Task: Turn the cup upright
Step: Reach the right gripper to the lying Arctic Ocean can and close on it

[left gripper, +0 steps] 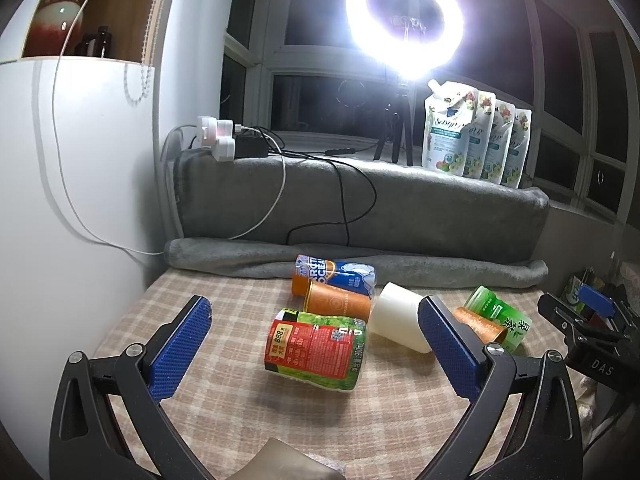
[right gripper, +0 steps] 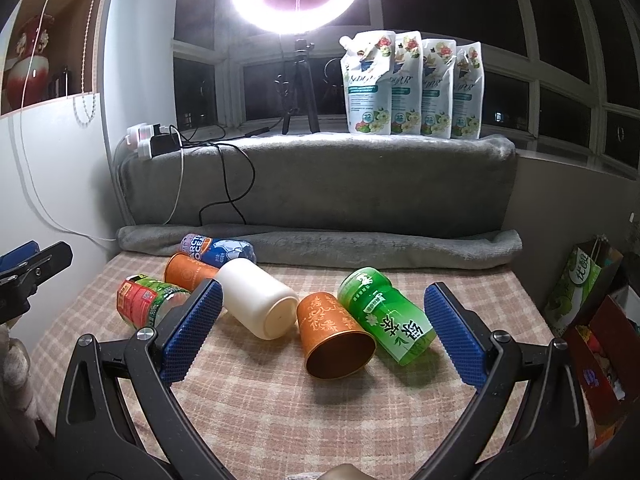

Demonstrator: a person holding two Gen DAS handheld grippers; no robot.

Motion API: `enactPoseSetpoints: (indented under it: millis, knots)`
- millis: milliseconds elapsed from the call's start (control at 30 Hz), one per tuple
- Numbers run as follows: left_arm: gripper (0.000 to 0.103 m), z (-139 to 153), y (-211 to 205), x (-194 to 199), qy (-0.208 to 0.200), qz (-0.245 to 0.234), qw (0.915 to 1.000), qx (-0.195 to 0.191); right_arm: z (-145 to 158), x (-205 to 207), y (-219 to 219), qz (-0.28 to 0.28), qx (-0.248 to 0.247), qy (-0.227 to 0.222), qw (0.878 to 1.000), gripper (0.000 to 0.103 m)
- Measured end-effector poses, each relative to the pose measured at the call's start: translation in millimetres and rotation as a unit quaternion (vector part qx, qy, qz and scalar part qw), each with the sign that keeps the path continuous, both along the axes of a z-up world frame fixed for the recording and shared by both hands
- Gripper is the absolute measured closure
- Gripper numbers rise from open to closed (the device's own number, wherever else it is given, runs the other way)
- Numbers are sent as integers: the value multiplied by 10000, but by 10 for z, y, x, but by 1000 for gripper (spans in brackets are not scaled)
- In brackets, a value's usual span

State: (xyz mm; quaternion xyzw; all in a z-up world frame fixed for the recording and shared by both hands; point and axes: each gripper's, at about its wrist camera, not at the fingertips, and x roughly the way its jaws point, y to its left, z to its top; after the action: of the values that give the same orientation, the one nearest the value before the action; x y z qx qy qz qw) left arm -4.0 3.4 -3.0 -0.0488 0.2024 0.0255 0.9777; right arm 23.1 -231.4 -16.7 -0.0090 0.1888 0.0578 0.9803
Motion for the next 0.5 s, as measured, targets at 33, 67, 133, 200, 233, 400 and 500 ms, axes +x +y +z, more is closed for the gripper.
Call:
enactPoseSetpoints:
  millis: [33, 67, 133, 200, 233, 400, 500]
  knots:
    - [1, -5, 4, 1, 8, 3, 10000, 3, -2, 20, 20, 42, -31, 15, 10000, 0]
    - [1, -14, 1, 5, 17, 7, 10000, 6, -2, 40, 30, 80, -47, 25, 10000, 0]
    - [1, -31, 13, 17, 40, 22, 10000, 9, 4, 109, 68, 199, -99, 69, 9997, 0]
    - [1, -45, 28, 50, 72, 30, 10000, 6, 4, 164, 96, 285, -146, 103, 9994, 0]
    - [1, -55, 39, 56, 89, 45, 9999, 14, 6, 194, 114, 341, -171, 125, 9992, 0]
    - [1, -83, 102, 102, 156, 97, 9998, 30, 63, 386, 235, 782, -348, 262, 9960, 0]
    - [1, -109, 162, 109, 198, 133, 9997, 55, 121, 538, 327, 1160, -499, 382, 9913, 0]
